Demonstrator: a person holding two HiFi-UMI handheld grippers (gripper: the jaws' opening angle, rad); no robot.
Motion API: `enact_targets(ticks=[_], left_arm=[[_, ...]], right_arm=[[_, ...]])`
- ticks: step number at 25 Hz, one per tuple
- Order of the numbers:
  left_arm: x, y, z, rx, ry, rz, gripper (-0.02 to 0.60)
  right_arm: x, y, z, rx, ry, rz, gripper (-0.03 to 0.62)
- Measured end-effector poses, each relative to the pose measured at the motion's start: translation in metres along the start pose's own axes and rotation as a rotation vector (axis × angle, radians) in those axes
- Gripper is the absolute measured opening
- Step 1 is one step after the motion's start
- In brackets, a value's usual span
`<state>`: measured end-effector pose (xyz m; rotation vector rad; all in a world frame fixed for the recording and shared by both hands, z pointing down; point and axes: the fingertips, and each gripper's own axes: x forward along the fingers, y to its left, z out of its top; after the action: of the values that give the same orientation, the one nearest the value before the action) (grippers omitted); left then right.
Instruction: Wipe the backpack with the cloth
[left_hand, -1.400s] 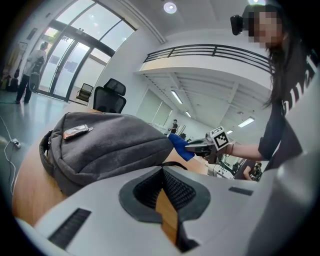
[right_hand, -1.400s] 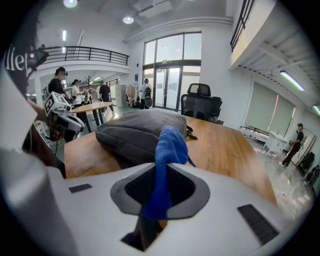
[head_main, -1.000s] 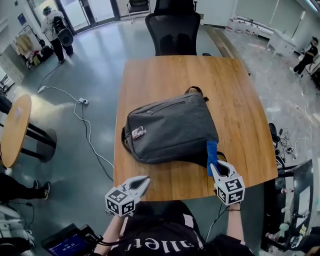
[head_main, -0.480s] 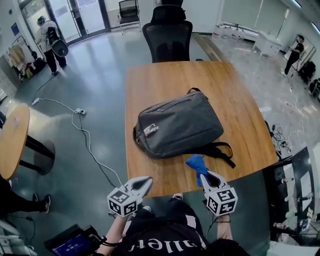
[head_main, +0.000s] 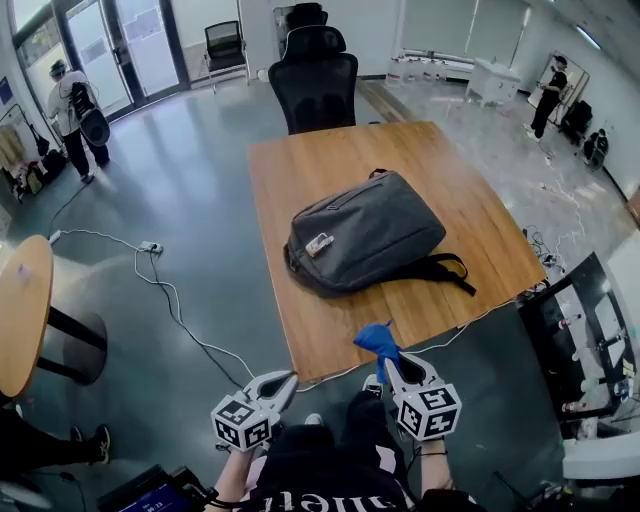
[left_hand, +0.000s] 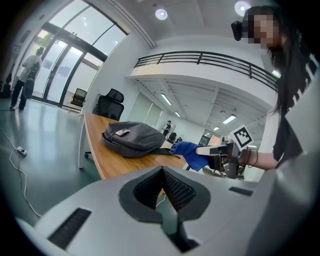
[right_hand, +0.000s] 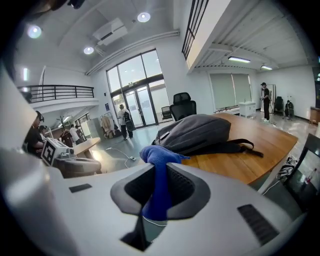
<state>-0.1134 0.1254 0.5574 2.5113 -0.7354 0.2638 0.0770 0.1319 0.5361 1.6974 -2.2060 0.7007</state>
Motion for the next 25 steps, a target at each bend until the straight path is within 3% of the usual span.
enact_targets(ticks=[12, 19, 25], left_arm=[[-0.012, -0.076, -0.028, 0.038, 0.03, -0.212, 0.0], [-0.029, -0.12, -0.037, 0.055, 0.015, -0.213, 0.0], [-0.054, -0.165, -0.073, 0.04, 0.034, -0.209, 0.0]], right_arm=[[-0.073, 0.054, -0.061, 0.073, 0.038, -0.07, 0.063], [-0.108, 0.064, -0.085, 0.073, 0.053, -0.057, 0.063], [-0.141, 0.075, -0.105, 0.111, 0.033, -0.017, 0.063]])
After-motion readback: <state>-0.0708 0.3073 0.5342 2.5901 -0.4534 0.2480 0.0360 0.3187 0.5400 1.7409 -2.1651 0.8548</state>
